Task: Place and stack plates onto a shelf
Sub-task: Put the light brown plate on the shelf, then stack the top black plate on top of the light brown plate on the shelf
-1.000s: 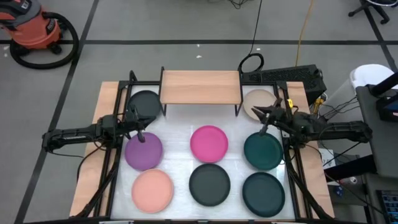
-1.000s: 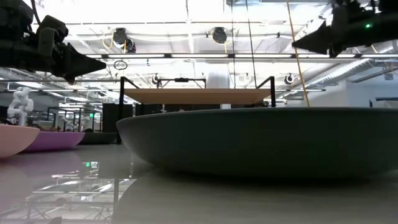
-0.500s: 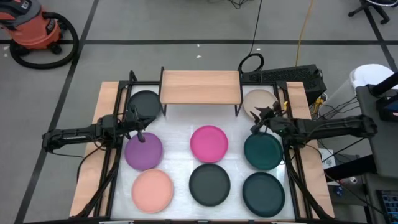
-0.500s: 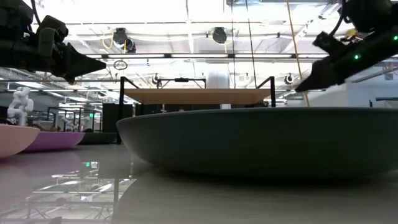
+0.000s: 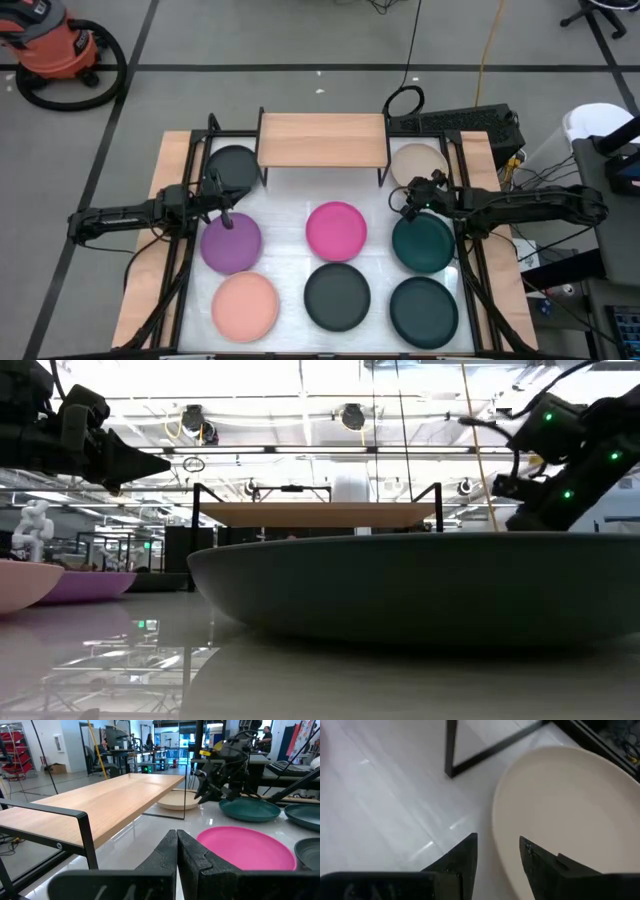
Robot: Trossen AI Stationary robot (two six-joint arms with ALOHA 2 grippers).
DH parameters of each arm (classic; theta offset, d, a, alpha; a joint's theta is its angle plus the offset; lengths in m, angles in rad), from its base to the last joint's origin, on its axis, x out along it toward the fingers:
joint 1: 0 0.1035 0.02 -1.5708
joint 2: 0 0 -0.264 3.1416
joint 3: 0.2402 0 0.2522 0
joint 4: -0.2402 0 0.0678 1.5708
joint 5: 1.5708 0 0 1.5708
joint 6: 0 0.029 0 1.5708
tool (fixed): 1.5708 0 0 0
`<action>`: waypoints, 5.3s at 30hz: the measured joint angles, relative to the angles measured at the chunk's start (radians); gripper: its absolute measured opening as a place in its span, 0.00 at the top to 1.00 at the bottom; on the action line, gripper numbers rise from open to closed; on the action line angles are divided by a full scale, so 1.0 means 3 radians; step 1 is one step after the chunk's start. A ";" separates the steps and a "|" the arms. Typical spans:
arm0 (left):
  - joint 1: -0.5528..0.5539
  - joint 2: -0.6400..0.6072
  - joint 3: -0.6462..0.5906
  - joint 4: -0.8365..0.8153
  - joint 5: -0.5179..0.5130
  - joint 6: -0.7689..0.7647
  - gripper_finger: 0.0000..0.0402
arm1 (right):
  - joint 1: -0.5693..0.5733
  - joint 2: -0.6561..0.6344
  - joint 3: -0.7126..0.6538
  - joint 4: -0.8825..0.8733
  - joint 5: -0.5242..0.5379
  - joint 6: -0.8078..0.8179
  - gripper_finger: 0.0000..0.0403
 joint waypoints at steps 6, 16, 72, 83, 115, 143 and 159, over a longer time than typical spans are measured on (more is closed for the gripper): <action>0.0001 0.0000 -0.0001 -0.0001 -0.0001 0.0000 0.99 | -0.0124 0.0210 0.0000 -0.0001 0.0003 -0.0006 0.68; 0.0000 0.0000 0.0000 -0.0001 0.0000 0.0000 0.99 | -0.0306 0.0553 0.0000 0.0033 -0.0002 0.0010 0.74; 0.0000 0.0000 -0.0001 -0.0001 0.0000 0.0000 0.99 | -0.0133 0.1924 0.2502 0.0176 -0.0613 -0.1960 0.95; 0.0000 0.0000 -0.0001 0.0000 0.0000 0.0000 0.99 | 0.0066 0.1920 0.2495 0.0251 -0.0620 -0.1870 0.77; 0.0000 0.0000 0.0000 0.0269 0.0000 -0.0194 0.99 | 0.1431 0.0743 0.2316 0.0010 -0.0528 -0.1036 0.72; 0.0000 0.1703 0.2050 -0.1523 -0.0464 -0.0281 0.99 | 0.1793 0.0121 0.1104 0.1253 -0.0516 -0.1053 0.72; 0.0001 0.2884 0.2547 -0.3226 -0.0462 -0.1205 0.94 | 0.1793 -0.0293 0.0867 0.1250 -0.0517 -0.0975 0.72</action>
